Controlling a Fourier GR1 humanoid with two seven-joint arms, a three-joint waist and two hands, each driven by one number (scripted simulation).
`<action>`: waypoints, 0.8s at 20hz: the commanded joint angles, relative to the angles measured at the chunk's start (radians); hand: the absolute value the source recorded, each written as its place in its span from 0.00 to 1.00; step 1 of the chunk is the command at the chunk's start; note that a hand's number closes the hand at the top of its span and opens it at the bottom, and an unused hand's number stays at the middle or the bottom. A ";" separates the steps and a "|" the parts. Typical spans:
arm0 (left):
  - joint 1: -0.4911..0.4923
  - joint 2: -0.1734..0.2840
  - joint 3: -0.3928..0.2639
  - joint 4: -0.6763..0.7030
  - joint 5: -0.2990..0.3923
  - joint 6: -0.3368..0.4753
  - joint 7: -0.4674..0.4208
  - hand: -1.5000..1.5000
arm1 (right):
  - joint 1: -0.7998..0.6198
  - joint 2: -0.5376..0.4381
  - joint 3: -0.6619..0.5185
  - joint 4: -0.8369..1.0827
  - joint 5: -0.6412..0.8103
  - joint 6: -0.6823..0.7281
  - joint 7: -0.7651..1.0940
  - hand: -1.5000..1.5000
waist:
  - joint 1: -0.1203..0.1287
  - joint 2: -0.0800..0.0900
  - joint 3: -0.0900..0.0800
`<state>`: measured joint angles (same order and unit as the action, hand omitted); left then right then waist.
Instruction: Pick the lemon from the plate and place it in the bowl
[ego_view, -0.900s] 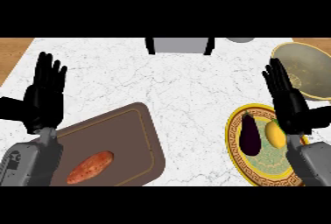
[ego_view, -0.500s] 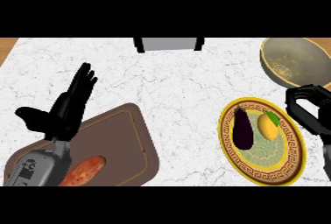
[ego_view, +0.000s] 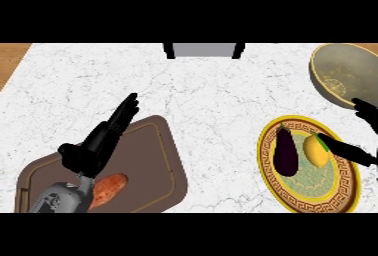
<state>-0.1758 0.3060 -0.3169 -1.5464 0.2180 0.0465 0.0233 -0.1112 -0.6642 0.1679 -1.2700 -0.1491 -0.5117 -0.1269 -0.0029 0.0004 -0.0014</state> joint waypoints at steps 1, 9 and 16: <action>0.022 -0.020 -0.036 -0.017 -0.029 0.002 0.002 0.50 | -0.030 -0.144 0.059 -0.004 0.101 0.064 0.154 0.00 | 0.009 -0.001 -0.001; -0.004 -0.027 -0.043 0.005 -0.038 -0.012 -0.002 0.50 | -0.115 -0.353 0.270 -0.093 0.129 0.500 0.594 0.00 | 0.035 0.003 -0.006; -0.014 -0.036 -0.028 0.017 -0.037 -0.025 0.003 0.50 | -0.315 -0.353 0.249 -0.195 -0.089 0.821 0.972 0.00 | 0.022 0.001 -0.001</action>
<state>-0.1789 0.2876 -0.3403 -1.5383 0.1911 0.0172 0.0147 -0.3345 -1.0224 0.4159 -1.4281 -0.1491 0.1600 0.6650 0.0250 0.0013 -0.0046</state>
